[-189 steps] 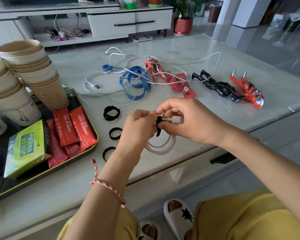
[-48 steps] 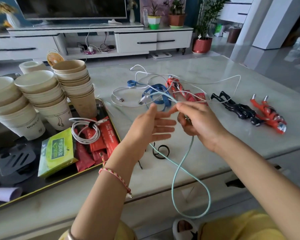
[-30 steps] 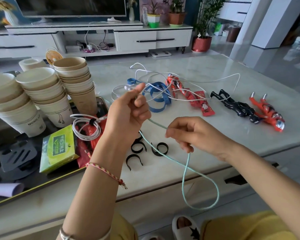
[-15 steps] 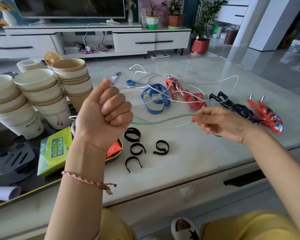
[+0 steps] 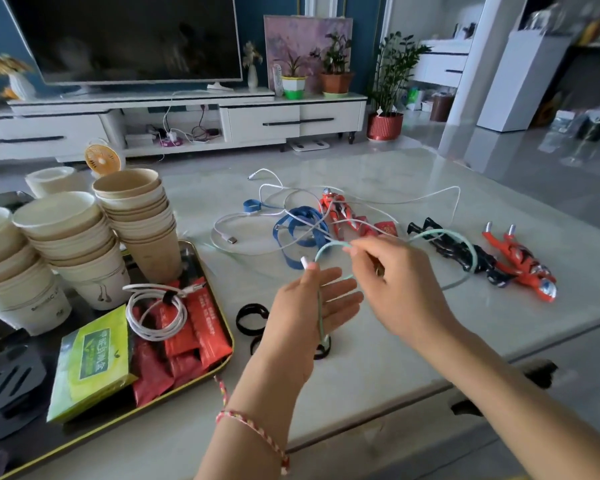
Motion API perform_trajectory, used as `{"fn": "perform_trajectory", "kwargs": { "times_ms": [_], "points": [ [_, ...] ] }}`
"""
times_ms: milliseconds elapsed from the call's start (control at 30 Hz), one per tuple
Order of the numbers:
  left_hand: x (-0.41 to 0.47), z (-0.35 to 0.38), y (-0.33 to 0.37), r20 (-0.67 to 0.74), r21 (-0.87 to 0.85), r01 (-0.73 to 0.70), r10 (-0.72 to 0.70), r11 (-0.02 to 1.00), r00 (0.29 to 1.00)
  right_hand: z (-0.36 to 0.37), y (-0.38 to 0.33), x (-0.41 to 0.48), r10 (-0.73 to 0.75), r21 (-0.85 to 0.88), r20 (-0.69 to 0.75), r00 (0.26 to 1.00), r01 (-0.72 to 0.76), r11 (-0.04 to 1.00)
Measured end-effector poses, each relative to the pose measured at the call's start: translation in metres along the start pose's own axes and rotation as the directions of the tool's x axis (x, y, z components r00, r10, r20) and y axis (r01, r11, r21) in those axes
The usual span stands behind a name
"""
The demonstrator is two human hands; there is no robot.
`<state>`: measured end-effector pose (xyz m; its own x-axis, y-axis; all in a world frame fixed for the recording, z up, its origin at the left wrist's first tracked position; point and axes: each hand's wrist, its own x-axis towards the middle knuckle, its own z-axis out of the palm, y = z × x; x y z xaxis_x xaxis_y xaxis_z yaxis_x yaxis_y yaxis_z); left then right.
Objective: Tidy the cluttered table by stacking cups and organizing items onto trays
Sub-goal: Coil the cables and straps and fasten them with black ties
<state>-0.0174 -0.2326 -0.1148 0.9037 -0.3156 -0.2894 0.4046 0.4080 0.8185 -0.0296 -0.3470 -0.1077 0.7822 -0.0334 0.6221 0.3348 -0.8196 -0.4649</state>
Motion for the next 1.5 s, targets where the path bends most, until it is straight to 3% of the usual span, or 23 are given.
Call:
{"fn": "perform_trajectory", "kwargs": {
  "times_ms": [67, 167, 367, 434, 500, 567, 834, 967, 1034, 1167, 1234, 1301, 1401, 1501],
  "points": [
    [0.003, 0.006, 0.0, 0.013, -0.085, -0.002, 0.003, 0.996, 1.0, -0.001, -0.013, -0.01, -0.115, -0.132, 0.06, 0.992, 0.122, 0.984],
    [0.008, 0.011, 0.0, -0.038, -0.199, -0.008, 0.0, 0.98, 0.999, -0.001, -0.019, -0.021, -0.167, -0.21, 0.165, 0.972, 0.2, 0.957],
    [0.018, 0.011, 0.003, -0.271, -0.083, -0.048, 0.024, 0.995, 0.962, -0.009, 0.0, -0.03, -0.164, -0.221, 0.283, 0.945, 0.231, 0.948],
    [0.019, 0.009, 0.008, -0.195, -0.289, -0.099, 0.043, 0.952, 0.98, -0.01, 0.01, -0.028, -0.133, -0.131, 0.306, 0.943, 0.18, 0.975],
    [0.019, 0.008, 0.013, -0.033, -0.522, -0.117, 0.117, 0.845, 0.993, -0.011, 0.021, -0.026, -0.048, 0.046, 0.335, 0.941, 0.035, 0.998],
    [0.018, 0.007, 0.018, 0.08, -0.626, -0.081, 0.168, 0.775, 0.983, -0.012, 0.031, -0.022, 0.04, 0.165, 0.379, 0.924, -0.11, 0.98],
    [0.012, -0.004, 0.029, 0.329, -0.649, 0.007, 0.272, 0.76, 0.905, -0.012, 0.054, 0.001, 0.151, 0.228, 0.579, 0.801, -0.337, 0.914],
    [0.006, -0.023, 0.039, 0.439, -0.719, 0.122, 0.311, 0.684, 0.843, -0.014, 0.069, 0.012, 0.206, 0.259, 0.641, 0.739, -0.461, 0.849],
    [0.003, -0.029, 0.043, 0.442, -0.652, 0.081, 0.291, 0.754, 0.849, -0.017, 0.077, 0.019, 0.234, 0.269, 0.611, 0.756, -0.477, 0.837],
    [0.001, -0.013, 0.03, 0.362, -0.248, -0.037, 0.128, 0.968, 0.923, -0.009, 0.081, 0.029, 0.312, 0.167, 0.443, 0.84, -0.42, 0.892],
    [0.007, -0.001, 0.015, 0.236, 0.053, -0.088, 0.073, 0.995, 0.969, -0.002, 0.071, 0.032, 0.327, 0.147, 0.283, 0.902, -0.377, 0.914],
    [0.015, 0.007, 0.003, 0.082, 0.287, -0.13, 0.111, 0.949, 0.99, 0.004, 0.053, 0.033, 0.307, 0.17, 0.13, 0.943, -0.326, 0.93],
    [0.024, 0.011, -0.003, -0.06, 0.268, -0.155, 0.177, 0.951, 0.982, 0.009, 0.024, 0.03, 0.221, 0.058, -0.007, 0.975, -0.22, 0.974],
    [0.026, 0.012, -0.003, -0.135, 0.134, -0.201, 0.219, 0.97, 0.966, 0.012, 0.0, 0.018, 0.041, -0.017, 0.01, 0.999, -0.041, 0.999]
  ]
}}
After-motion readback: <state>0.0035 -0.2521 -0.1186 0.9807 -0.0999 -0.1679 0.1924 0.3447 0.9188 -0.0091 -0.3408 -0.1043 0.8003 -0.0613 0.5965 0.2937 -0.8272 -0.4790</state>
